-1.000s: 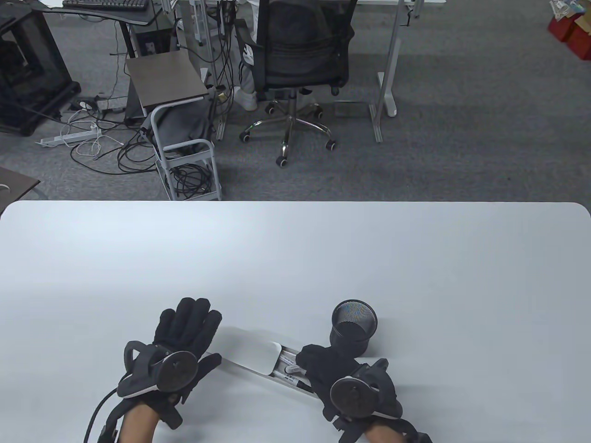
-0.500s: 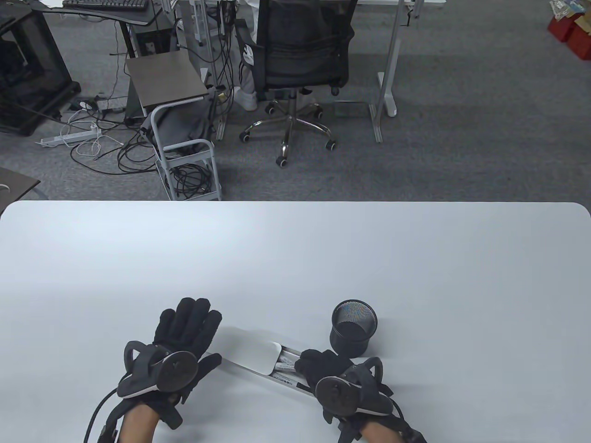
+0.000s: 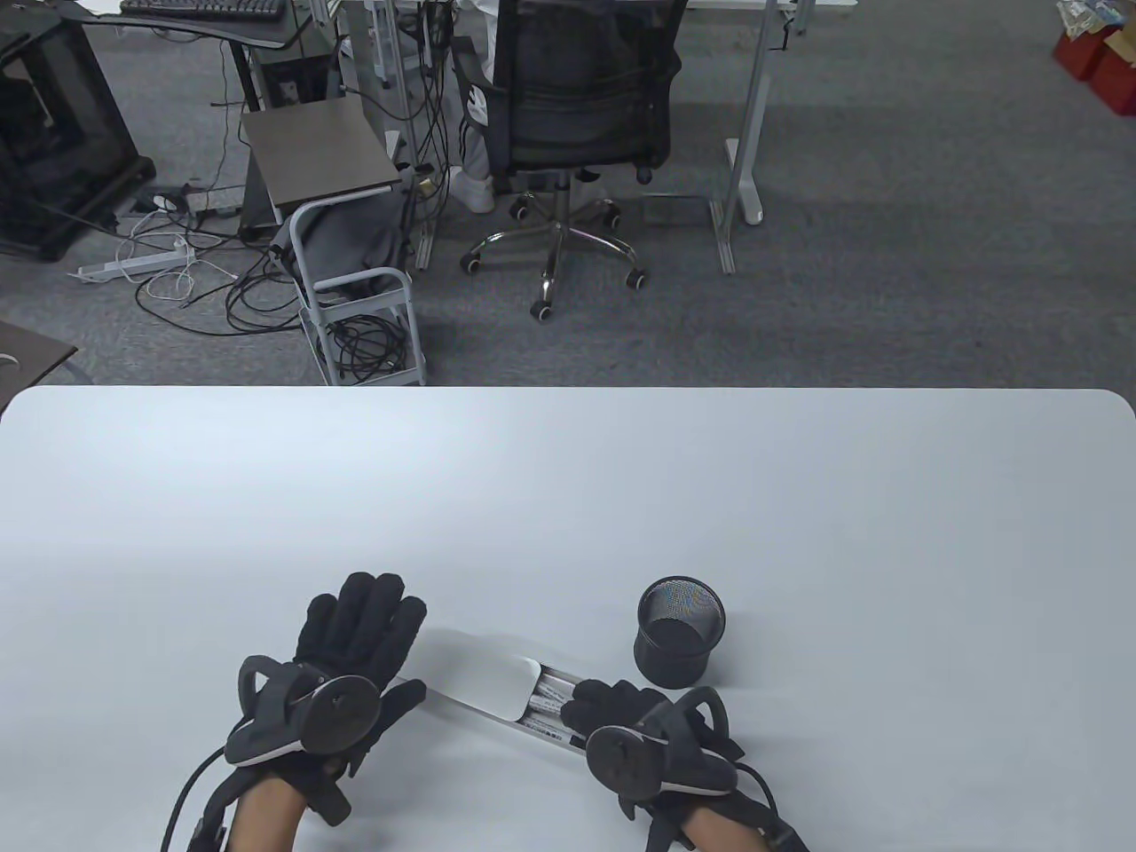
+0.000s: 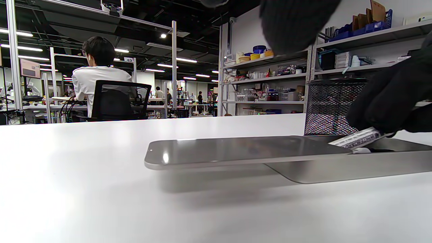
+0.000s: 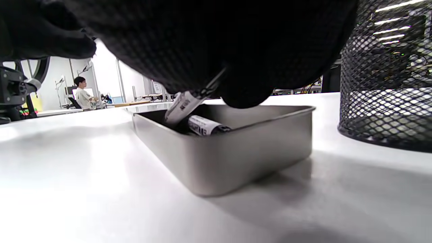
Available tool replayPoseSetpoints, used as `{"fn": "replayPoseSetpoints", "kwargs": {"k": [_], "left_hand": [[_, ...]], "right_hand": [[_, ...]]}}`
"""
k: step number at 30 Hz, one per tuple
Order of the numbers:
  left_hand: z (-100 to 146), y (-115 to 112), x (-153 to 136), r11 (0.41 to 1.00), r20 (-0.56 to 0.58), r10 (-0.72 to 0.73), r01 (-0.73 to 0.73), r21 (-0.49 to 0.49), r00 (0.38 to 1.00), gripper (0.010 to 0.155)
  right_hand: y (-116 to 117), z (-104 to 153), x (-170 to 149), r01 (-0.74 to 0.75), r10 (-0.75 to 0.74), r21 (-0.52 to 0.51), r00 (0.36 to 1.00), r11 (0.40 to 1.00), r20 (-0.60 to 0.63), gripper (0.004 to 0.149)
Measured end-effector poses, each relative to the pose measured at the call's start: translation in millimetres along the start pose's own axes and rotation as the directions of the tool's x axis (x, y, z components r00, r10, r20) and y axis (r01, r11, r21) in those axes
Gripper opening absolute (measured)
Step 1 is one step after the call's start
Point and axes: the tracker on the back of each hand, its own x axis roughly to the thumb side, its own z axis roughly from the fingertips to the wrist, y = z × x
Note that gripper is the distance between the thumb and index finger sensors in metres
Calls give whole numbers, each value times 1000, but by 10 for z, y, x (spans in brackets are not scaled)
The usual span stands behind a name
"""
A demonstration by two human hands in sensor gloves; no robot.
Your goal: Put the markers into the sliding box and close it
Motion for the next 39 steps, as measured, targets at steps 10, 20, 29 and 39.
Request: {"fn": "replayPoseSetpoints", "kwargs": {"k": [10, 20, 29, 39], "left_hand": [[1, 2, -1, 1000, 1, 1, -1, 2, 1000, 85], [3, 6, 5, 1000, 4, 1, -1, 3, 1000, 85], [4, 6, 9, 1000, 6, 0, 0, 3, 1000, 85], [0, -5, 34, 1000, 16, 3, -3, -1, 1000, 85]], "right_hand": [[69, -25, 85, -85, 84, 29, 996, 996, 32, 39], [79, -35, 121, -126, 125, 29, 991, 992, 44, 37], [69, -37, 123, -123, 122, 17, 992, 992, 39, 37], [51, -35, 100, -99, 99, -39, 995, 994, 5, 46]]}}
